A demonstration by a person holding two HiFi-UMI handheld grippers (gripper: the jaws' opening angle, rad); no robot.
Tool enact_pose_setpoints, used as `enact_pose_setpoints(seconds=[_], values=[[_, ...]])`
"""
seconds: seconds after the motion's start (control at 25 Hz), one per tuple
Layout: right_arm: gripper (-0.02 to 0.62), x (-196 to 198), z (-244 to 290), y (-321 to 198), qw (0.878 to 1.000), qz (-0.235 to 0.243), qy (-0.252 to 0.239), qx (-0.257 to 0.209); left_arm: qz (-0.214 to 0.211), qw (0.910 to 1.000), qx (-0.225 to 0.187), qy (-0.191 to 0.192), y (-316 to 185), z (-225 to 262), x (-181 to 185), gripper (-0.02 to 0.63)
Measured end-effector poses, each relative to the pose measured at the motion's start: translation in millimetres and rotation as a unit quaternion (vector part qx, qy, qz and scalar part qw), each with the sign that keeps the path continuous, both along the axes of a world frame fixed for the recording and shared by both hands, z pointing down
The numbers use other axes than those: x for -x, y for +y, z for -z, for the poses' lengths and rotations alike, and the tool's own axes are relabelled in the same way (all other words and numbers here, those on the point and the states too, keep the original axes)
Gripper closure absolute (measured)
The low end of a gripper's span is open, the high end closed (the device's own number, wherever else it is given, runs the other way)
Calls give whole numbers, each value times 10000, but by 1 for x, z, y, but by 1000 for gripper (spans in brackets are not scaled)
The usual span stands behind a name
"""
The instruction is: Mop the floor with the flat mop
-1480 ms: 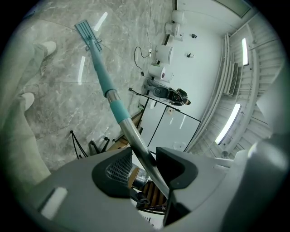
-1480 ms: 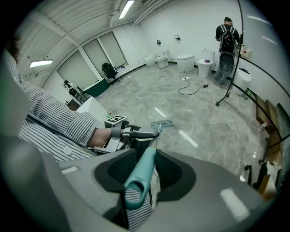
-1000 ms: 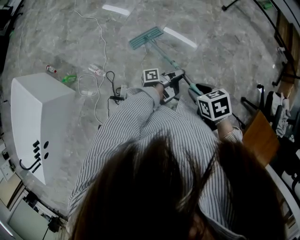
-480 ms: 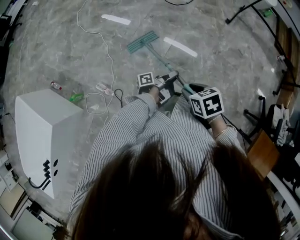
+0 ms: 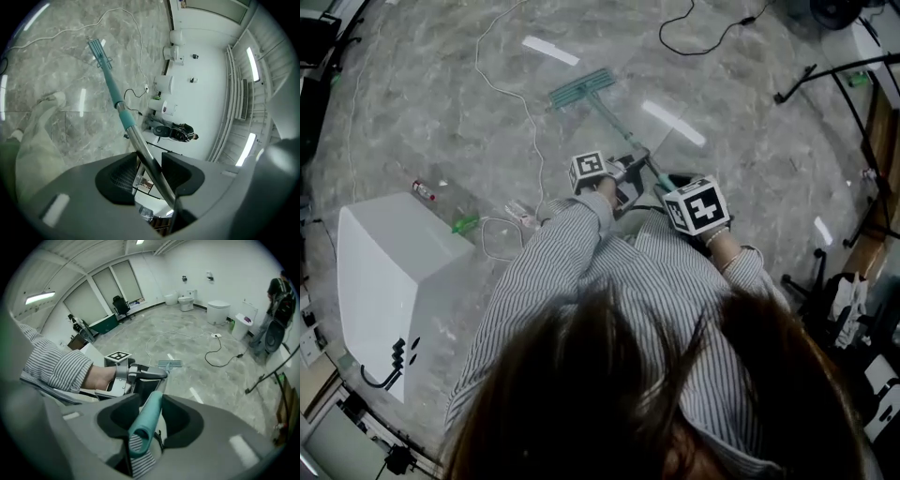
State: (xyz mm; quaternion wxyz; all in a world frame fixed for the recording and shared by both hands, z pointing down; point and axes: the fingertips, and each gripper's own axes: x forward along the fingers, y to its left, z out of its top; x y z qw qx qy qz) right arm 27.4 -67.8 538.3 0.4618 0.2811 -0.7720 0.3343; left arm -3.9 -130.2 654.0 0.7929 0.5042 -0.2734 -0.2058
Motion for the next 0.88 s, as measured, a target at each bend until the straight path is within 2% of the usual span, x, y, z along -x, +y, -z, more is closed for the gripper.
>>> enact_pose_setpoints(seconds=[0.12, 0.4, 0.56, 0.88], values=[[448, 23, 2, -59, 9994, 323, 80, -124, 156, 9998, 71, -49, -57, 2, 24, 449], [454, 87, -9, -171, 9995, 267, 29, -167, 194, 9986, 106, -485, -169, -7, 97, 449], [456, 133, -18, -219, 9994, 292, 58, -187, 309, 9981, 143, -518, -218, -15, 144, 449], [462, 233, -21, -332, 9996, 122, 91, -242, 24, 9981, 141, -599, -331, -16, 241, 449]])
